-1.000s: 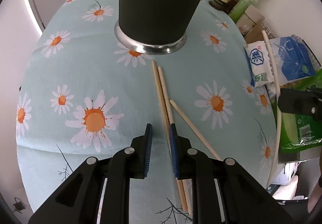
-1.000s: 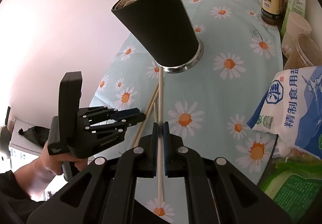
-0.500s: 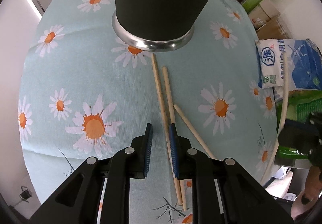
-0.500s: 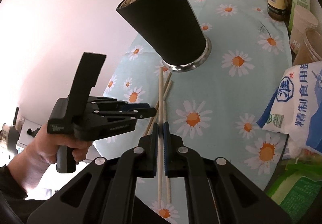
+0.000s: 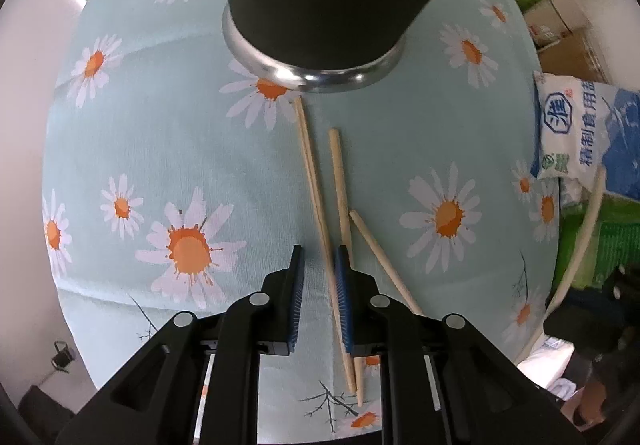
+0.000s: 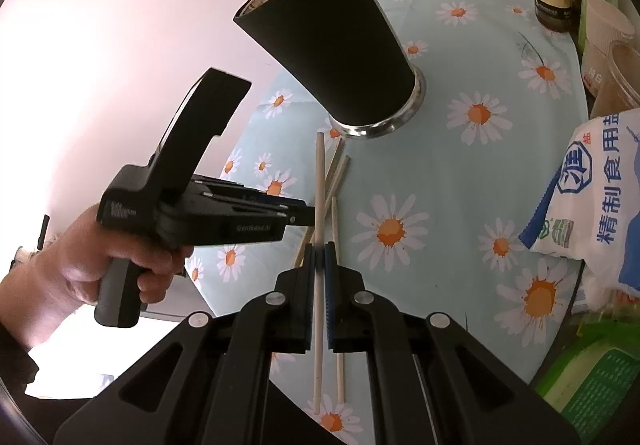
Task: Organize utensils
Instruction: 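Close the left gripper on another chopstick while the right gripper holds its chopstick, then lift both held chopsticks up toward the black holder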
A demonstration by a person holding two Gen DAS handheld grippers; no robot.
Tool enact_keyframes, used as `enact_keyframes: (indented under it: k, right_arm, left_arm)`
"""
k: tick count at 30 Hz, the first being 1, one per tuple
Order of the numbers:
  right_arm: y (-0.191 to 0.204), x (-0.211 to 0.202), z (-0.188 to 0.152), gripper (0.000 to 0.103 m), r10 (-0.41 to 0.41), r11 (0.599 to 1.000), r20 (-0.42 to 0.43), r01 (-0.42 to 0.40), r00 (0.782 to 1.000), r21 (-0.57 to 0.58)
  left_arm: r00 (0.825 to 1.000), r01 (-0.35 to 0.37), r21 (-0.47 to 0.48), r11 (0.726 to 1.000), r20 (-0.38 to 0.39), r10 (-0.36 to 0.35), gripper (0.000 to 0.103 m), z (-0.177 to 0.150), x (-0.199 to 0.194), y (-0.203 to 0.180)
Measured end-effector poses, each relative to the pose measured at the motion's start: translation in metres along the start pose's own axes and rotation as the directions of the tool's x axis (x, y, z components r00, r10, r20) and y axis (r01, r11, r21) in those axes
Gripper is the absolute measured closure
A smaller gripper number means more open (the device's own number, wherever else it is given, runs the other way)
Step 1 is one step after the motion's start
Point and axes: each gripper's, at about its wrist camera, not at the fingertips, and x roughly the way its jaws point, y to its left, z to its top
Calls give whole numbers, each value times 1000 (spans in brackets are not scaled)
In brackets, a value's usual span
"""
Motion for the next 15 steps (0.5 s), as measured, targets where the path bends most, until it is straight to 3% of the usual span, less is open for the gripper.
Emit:
enact_keyframes:
  k: [4, 15]
  right_arm:
    - [0, -1, -5, 98, 7, 1000, -7, -7, 1000, 0]
    - [3, 4, -3, 97, -1, 1000, -7, 1, 1000, 10]
  left_arm:
    - [1000, 3, -33, 999, -17, -3, 99, 5, 2, 11]
    - [998, 55, -73, 996, 24, -53, 99, 3, 4, 31]
